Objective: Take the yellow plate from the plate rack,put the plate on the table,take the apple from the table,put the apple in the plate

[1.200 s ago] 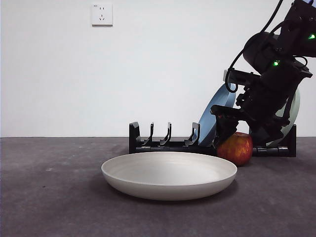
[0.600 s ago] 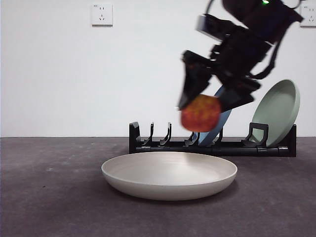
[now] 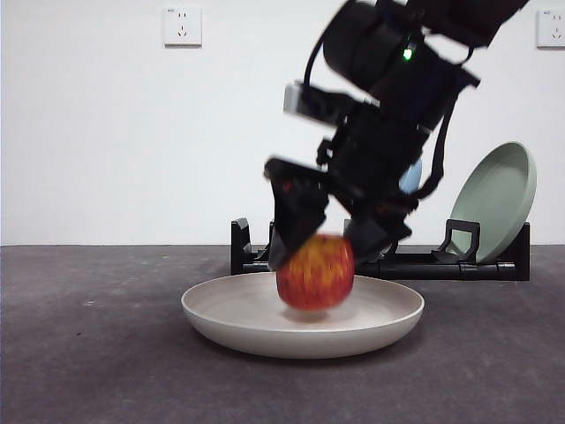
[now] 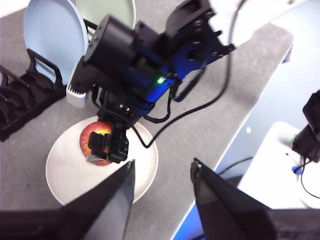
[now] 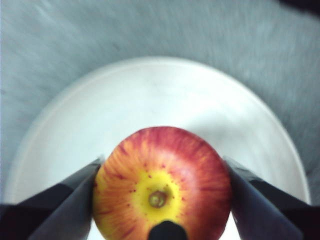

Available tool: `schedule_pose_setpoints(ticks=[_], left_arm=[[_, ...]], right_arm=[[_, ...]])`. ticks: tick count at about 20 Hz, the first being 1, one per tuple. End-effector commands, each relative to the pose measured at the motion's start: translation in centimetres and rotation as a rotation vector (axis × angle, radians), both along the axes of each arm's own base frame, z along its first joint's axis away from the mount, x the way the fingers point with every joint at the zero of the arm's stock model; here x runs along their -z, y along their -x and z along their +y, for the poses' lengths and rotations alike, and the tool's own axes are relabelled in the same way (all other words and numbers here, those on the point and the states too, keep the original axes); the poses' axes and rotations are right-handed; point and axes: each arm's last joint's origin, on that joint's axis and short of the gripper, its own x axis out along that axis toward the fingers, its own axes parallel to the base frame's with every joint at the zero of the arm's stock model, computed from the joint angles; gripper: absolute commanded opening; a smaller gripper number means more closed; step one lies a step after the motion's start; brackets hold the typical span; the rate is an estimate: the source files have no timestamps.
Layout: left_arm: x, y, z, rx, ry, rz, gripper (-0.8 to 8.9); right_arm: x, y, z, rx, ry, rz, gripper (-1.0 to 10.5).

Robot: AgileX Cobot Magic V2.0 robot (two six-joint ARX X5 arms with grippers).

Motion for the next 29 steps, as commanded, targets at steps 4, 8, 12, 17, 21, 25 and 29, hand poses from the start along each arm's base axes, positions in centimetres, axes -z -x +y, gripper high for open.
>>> schedule_pose_setpoints(ticks=[4, 8, 12, 17, 21, 25, 29], left_arm=[[0.5, 0.1, 0.1, 0.003, -0.038, 0.022, 1.88], [0.5, 0.1, 0.2, 0.003, -0.047, 0.026, 1.88], [0.6, 0.1, 0.2, 0.002, -0.058, 0.031, 1.88], [0.9, 0.2, 0.4, 0.005, -0.093, 0.040, 1.88], [1.2, 0.3, 0.6, 0.011, -0.131, 0.047, 1.88], [1.4, 0.4, 0.7, 0.022, -0.166, 0.048, 1.87], [1.6, 0.5, 0.9, 0.042, -0.183, 0.072, 1.87]], right_arm=[[1.7, 0.0, 0.4, -0.004, 0.026, 0.049, -0.2], [1.8, 0.1, 0.4, -0.003, 0.031, 0.056, 2.0], [1.2, 0.2, 0.3, 0.010, 0.014, 0.050, 6.6], [-2.5, 1.1, -0.5, 0.017, -0.040, -0.020, 6.6], [-7.1, 4.0, -2.7, 0.033, -0.042, -0.044, 6.6], [-10.8, 8.9, -6.5, 0.028, 0.010, 0.028, 6.6], [-12.2, 12.1, -9.0, 0.028, 0.061, 0.091, 6.6]])
